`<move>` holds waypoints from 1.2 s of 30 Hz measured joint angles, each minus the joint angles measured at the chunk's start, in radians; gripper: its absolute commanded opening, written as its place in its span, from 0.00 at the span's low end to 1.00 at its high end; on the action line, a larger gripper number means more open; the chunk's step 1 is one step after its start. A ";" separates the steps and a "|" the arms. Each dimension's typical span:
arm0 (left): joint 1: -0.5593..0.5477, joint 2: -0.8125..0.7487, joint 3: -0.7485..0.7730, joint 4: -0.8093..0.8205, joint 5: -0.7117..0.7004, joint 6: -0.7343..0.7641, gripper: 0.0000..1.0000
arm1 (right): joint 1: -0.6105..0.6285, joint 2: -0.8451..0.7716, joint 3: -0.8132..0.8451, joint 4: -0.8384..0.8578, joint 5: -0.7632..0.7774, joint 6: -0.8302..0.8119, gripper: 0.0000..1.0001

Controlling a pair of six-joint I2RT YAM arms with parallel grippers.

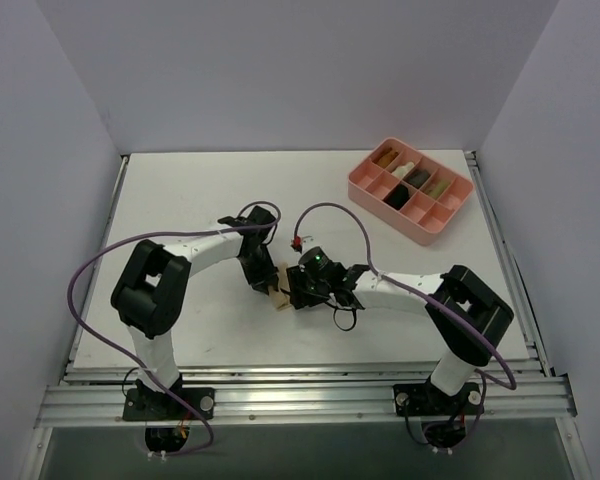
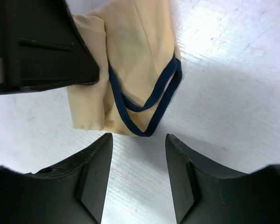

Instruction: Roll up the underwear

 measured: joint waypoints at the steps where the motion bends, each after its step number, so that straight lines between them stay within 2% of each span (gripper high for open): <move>1: 0.000 0.006 0.009 -0.011 0.002 0.003 0.18 | 0.013 0.000 0.019 -0.028 0.033 -0.017 0.45; 6: 0.000 0.057 0.083 -0.089 0.006 0.023 0.17 | 0.122 0.001 0.102 -0.114 0.158 -0.093 0.48; 12: 0.000 0.092 0.137 -0.149 0.008 0.030 0.17 | 0.225 0.064 0.187 -0.134 0.260 -0.159 0.50; 27: -0.007 0.137 0.209 -0.228 0.002 0.039 0.17 | 0.303 0.269 0.339 -0.201 0.528 -0.274 0.48; 30: -0.008 0.137 0.209 -0.228 0.002 0.037 0.17 | 0.311 0.280 0.349 -0.204 0.550 -0.288 0.43; 33: -0.009 0.137 0.209 -0.227 0.002 0.037 0.22 | 0.315 0.282 0.349 -0.204 0.555 -0.296 0.22; 34: -0.009 0.137 0.209 -0.226 0.003 0.037 0.24 | 0.314 0.282 0.348 -0.203 0.554 -0.296 0.09; 36: -0.009 0.137 0.208 -0.226 0.006 0.037 0.29 | 0.311 0.282 0.339 -0.192 0.536 -0.291 0.02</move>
